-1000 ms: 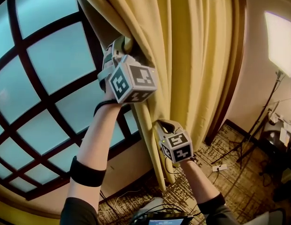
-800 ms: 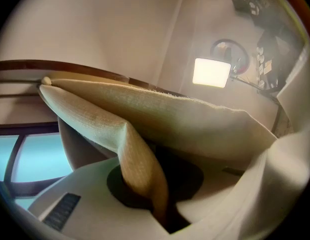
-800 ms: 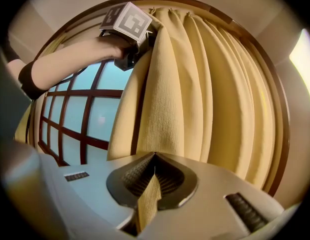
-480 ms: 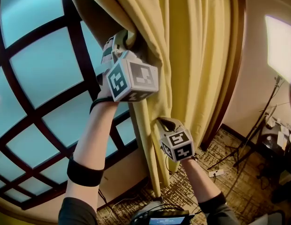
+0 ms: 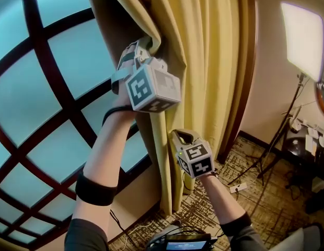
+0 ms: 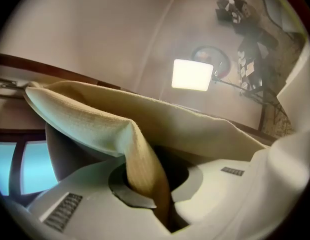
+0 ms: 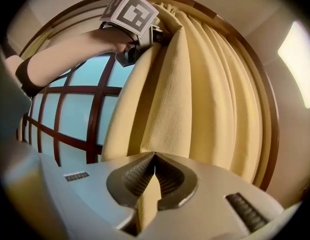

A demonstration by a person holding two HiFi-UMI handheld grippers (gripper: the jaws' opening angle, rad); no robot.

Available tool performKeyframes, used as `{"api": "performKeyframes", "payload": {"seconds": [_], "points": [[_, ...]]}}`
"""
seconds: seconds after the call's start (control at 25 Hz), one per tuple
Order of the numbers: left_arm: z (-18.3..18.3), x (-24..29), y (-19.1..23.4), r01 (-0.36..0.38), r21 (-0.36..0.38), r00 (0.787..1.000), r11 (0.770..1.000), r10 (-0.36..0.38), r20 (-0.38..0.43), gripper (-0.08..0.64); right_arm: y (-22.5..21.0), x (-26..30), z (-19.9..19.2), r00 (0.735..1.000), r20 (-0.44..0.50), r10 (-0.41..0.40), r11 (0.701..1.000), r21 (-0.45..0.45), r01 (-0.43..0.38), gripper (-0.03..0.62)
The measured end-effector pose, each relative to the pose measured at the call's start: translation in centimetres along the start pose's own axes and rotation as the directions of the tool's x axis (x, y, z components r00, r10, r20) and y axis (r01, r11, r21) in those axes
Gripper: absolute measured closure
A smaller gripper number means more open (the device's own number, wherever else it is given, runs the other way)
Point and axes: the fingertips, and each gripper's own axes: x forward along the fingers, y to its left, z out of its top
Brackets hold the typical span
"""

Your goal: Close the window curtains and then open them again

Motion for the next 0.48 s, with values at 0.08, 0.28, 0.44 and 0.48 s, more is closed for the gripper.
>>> {"api": "performKeyframes", "payload": {"seconds": [0.08,0.28,0.44,0.48], "points": [[0.2,1.5,-0.2,0.0,0.009,1.0,1.0,0.0,0.012,0.549,-1.4,0.6,0.3,1.0,0.005,-0.01,1.0,0.004,0.01,0.575],[2.5,6.3,-1.5,0.025,0.023,0.999,0.999,-0.026,0.04,0.554,-5.3,2.0,0.7,1.0,0.015,-0.024,1.0,0.015,0.023,0.575],[2.1,11.1,-7.6,0.115,0.046,0.992,0.992,-0.117,0.051,0.56,-8.5,3.5,-0.5,0.997,-0.017,-0.071,0.997,0.037,0.072,0.577],[2.4,12.2,-8.1,0.12,0.031,0.99,0.992,-0.122,0.066,0.56,-9.6,3.8,-0.7,0.996,-0.024,-0.087,0.995,0.045,0.088,0.577]]}}
